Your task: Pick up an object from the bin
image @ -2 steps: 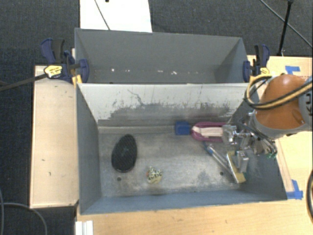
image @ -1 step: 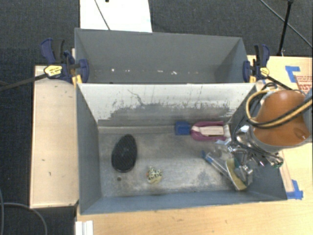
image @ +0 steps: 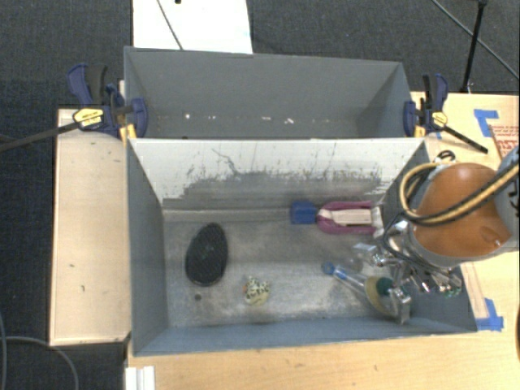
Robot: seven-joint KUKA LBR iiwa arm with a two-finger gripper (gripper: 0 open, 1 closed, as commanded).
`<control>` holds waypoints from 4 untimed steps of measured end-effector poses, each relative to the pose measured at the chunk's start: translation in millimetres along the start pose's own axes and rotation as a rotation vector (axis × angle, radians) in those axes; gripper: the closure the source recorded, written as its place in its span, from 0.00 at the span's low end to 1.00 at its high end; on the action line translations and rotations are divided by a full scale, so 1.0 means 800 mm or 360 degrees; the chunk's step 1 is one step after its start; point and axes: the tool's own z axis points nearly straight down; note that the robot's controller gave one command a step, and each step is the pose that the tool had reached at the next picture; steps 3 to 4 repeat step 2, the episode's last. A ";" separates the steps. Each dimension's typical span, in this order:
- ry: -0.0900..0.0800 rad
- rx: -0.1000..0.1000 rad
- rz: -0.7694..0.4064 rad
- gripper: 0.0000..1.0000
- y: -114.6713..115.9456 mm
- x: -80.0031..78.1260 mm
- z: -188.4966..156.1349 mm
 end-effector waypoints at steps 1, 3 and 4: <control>0.0004 0.0005 -0.0007 1.00 -0.003 0.002 0.001; 0.0000 0.0007 -0.0012 1.00 -0.031 -0.016 -0.188; 0.0000 0.0007 -0.0012 1.00 -0.031 -0.016 -0.188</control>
Offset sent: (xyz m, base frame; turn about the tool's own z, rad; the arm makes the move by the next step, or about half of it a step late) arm 0.0000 0.0000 0.0000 0.0000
